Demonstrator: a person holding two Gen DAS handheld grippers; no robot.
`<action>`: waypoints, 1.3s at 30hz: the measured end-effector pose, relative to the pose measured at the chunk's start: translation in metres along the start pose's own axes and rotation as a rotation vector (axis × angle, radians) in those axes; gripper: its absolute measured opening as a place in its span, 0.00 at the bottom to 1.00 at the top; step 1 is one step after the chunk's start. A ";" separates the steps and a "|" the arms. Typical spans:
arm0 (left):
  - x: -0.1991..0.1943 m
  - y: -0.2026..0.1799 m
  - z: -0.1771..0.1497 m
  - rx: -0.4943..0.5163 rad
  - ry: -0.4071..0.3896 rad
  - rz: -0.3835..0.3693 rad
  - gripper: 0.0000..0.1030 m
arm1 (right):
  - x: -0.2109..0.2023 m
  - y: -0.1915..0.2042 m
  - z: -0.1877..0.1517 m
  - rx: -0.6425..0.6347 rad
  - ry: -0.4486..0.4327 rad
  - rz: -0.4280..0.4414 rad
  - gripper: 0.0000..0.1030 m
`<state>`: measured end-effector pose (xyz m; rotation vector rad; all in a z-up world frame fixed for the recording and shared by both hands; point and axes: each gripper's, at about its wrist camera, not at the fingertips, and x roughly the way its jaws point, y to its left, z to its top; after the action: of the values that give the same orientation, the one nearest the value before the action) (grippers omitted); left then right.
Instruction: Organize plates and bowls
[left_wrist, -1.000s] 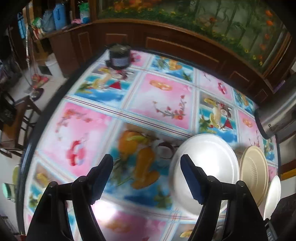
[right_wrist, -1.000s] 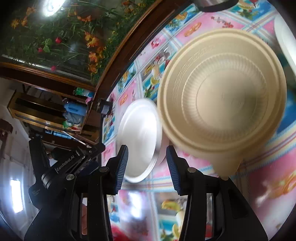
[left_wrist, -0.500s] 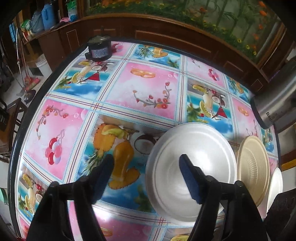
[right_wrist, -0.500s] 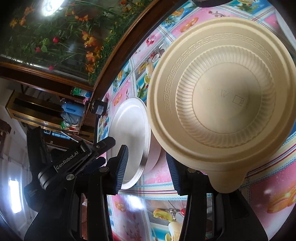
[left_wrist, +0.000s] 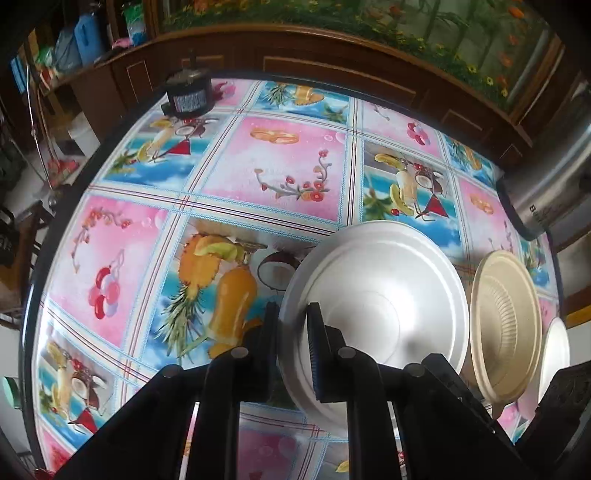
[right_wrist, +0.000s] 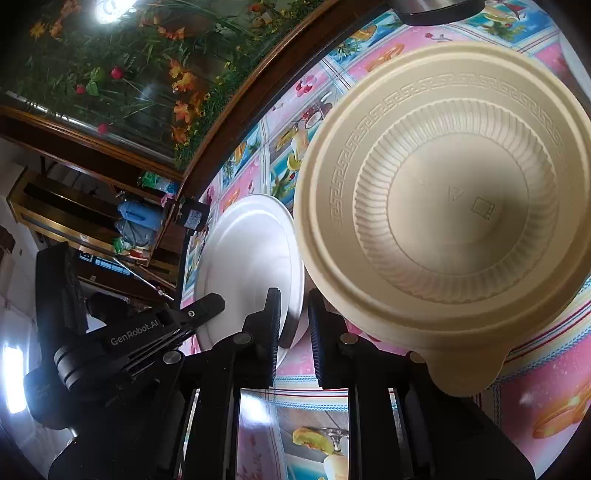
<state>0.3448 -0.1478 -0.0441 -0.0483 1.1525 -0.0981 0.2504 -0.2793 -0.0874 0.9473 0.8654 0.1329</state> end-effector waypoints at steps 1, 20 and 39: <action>-0.001 0.001 0.000 -0.003 0.001 -0.003 0.12 | 0.000 0.000 0.000 0.004 0.002 0.002 0.14; -0.082 0.056 -0.046 -0.127 -0.006 -0.091 0.12 | -0.051 0.053 -0.029 -0.087 0.016 0.115 0.14; -0.174 0.163 -0.168 -0.241 -0.050 -0.124 0.12 | -0.090 0.103 -0.163 -0.254 0.178 0.276 0.14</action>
<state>0.1301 0.0344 0.0318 -0.3343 1.1062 -0.0666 0.1033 -0.1515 -0.0031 0.8192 0.8536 0.5594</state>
